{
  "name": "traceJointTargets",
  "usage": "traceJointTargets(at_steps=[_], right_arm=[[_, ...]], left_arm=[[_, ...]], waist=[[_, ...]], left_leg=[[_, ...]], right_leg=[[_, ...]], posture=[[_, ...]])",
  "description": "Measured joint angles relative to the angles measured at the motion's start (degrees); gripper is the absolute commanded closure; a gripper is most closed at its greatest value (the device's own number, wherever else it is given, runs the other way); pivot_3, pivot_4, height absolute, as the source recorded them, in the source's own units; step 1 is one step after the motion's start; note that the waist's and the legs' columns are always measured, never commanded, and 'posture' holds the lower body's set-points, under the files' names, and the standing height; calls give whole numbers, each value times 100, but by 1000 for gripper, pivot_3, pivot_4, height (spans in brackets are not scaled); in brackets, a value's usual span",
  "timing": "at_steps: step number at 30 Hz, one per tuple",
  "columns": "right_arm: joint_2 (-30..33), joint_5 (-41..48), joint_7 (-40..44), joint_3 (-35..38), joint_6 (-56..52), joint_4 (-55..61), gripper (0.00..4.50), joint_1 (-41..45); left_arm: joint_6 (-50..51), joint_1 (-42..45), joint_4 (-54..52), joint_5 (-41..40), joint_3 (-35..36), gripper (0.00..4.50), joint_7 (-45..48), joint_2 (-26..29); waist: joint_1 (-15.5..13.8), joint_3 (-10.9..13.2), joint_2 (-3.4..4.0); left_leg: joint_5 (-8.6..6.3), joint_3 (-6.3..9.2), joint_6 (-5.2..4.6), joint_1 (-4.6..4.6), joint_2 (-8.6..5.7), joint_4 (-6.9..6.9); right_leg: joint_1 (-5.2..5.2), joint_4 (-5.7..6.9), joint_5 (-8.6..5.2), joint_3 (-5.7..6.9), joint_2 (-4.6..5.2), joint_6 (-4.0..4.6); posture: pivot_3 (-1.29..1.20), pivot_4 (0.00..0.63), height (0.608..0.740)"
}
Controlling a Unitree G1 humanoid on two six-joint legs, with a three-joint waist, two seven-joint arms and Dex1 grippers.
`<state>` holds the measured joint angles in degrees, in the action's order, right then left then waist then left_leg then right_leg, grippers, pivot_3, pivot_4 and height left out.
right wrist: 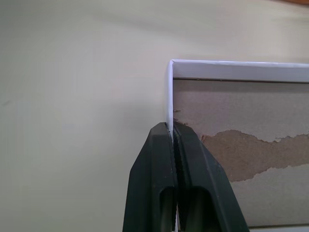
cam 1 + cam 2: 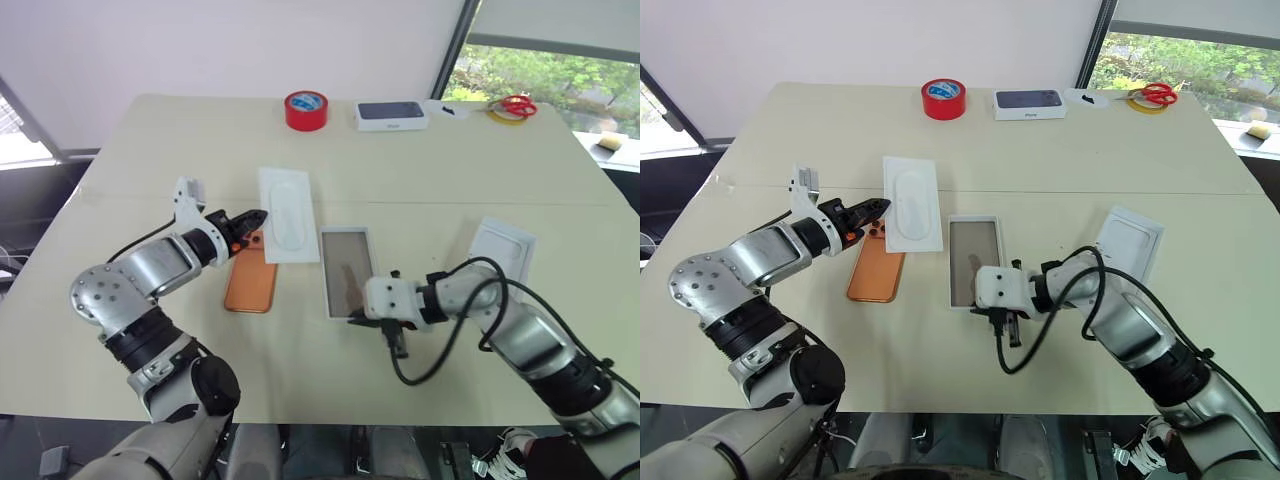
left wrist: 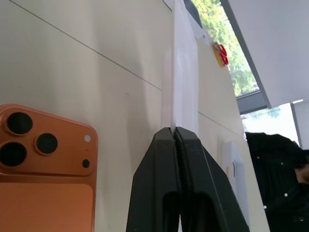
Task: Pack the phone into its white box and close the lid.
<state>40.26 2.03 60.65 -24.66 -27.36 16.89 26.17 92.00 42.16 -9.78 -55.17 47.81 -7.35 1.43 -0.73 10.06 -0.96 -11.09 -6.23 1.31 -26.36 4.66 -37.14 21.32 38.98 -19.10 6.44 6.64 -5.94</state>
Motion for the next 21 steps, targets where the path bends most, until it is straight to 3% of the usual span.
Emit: traceJointTargets(at_steps=[2, 3, 5, 8, 16, 21], right_arm=[[-180, -37, -188, 29, -225, -111, 4445, 105], [-226, 2, -224, 92, -321, -117, 3903, 113], [-257, 168, -225, 260, -437, -68, 3244, 106], [-244, 407, -202, 542, -486, 213, 1747, 79], [607, 1005, -145, 1838, -621, 823, 1747, -700], [720, 1073, -327, 2218, -670, 826, 1747, -969]], left_arm=[[0, -4, -8, -47, 2, 4500, -59, -118], [0, -24, -39, -64, 0, 4500, -81, -188], [0, -105, -88, -125, -15, 4500, -149, -311], [0, -149, -148, -188, -98, 4500, -224, -462], [0, -317, -236, -208, -652, 4500, -416, -823], [-2, -389, -205, 34, -1142, 4500, -449, -980]], waist=[[-1, 0, -1], [-4, 0, -1], [-1, 0, -1], [1, 1, -2], [-2, 5, -13], [4, 5, -13]], left_leg=[[0, 0, 1, -1, 0, 1], [0, -1, 1, -1, 0, 1], [0, -2, 0, -1, -1, 1], [0, 0, 0, -1, 0, 1], [-2, 0, -4, -2, -4, 2], [-2, 0, -3, -2, -4, 2]], right_leg=[[1, 0, 0, 0, 0, 0], [1, 0, 0, 0, 0, 0], [2, 0, 0, 0, 1, 0], [2, 0, 0, 0, 0, 0], [1, -3, 0, 1, 4, 0], [2, -1, 0, 0, 3, 0]], posture=[[0, 150, 730], [0, 150, 730], [0, 150, 730], [0, 150, 730], [0, 150, 730], [0, 150, 730]])
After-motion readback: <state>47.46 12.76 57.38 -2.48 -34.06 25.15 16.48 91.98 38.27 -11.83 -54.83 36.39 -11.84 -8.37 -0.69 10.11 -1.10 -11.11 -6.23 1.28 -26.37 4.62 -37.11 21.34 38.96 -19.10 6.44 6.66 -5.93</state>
